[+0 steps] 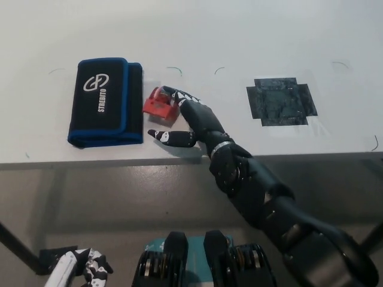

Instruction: Use the right hand to move the tape on the right hand side to the notebook on the left hand side

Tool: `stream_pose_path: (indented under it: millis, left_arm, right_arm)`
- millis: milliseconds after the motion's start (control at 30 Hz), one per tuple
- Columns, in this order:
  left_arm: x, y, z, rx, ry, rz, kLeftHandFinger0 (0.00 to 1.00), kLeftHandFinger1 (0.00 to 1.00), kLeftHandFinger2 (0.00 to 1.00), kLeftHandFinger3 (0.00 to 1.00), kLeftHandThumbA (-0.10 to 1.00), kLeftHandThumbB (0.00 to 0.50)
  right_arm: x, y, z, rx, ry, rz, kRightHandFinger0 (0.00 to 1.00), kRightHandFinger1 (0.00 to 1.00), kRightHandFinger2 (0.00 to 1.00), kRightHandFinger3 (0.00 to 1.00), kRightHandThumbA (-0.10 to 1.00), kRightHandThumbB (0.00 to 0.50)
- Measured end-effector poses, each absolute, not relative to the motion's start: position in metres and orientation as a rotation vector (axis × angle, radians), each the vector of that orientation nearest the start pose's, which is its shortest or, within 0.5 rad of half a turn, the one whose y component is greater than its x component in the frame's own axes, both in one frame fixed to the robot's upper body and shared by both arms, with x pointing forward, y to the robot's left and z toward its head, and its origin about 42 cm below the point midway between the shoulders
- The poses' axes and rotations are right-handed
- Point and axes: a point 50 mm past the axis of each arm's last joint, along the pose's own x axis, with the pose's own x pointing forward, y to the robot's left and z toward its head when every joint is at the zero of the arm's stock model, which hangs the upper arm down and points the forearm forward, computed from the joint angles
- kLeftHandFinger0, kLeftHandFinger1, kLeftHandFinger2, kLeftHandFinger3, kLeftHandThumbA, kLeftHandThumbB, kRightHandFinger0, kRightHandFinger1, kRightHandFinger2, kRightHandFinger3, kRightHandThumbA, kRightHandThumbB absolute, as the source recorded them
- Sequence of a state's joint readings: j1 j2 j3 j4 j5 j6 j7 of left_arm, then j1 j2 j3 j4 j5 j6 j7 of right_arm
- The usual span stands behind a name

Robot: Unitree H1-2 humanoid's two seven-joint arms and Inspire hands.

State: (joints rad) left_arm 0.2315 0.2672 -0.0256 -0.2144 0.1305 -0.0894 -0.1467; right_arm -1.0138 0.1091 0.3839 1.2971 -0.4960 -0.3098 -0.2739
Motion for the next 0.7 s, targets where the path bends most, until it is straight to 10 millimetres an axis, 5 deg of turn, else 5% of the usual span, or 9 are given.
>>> stream_pose_path:
  millis: [433,700]
  left_arm:
    - [0.206,0.283,0.111,0.404,-0.04,-0.19,0.22,0.16,0.21,0.38,0.08,0.095]
    - [0.205,0.284,0.11,0.403,-0.036,-0.188,0.22,0.16,0.2,0.37,0.06,0.096]
  right_arm:
    - [0.51,-0.051,0.169,-0.823,-0.24,0.394,1.0,1.0,1.0,1.0,0.94,0.455]
    - [0.519,-0.075,0.213,-0.802,-0.413,0.357,1.0,1.0,1.0,1.0,0.83,0.411]
